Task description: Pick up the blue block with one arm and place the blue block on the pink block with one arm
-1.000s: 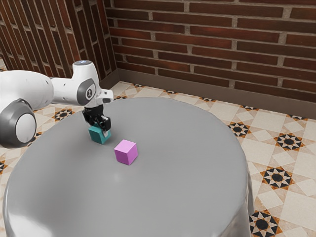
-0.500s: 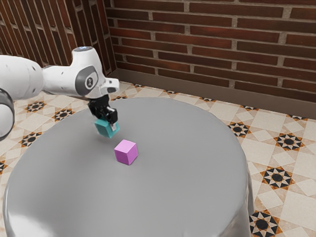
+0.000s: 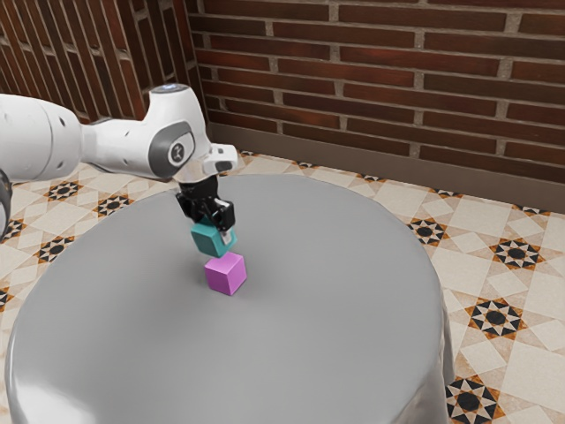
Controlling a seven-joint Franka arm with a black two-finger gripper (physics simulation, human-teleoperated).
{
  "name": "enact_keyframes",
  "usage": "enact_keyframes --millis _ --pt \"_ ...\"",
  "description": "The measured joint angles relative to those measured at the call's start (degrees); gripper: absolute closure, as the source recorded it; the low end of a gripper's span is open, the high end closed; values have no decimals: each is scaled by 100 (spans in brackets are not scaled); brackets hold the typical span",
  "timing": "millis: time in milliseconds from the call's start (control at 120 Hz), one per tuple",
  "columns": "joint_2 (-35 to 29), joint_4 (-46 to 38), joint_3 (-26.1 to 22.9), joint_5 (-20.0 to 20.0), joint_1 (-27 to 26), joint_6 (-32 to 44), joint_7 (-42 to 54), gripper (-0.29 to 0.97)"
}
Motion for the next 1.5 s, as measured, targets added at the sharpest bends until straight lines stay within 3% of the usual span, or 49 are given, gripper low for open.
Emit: enact_keyframes --millis 817,1150,1500 --pt "11 -136 -54 -16 -43 -11 -775 32" --pt "-13 -113 -47 -72 -81 -25 -838 9" --pt "-476 -18 -48 -54 -83 -285 -883 2"
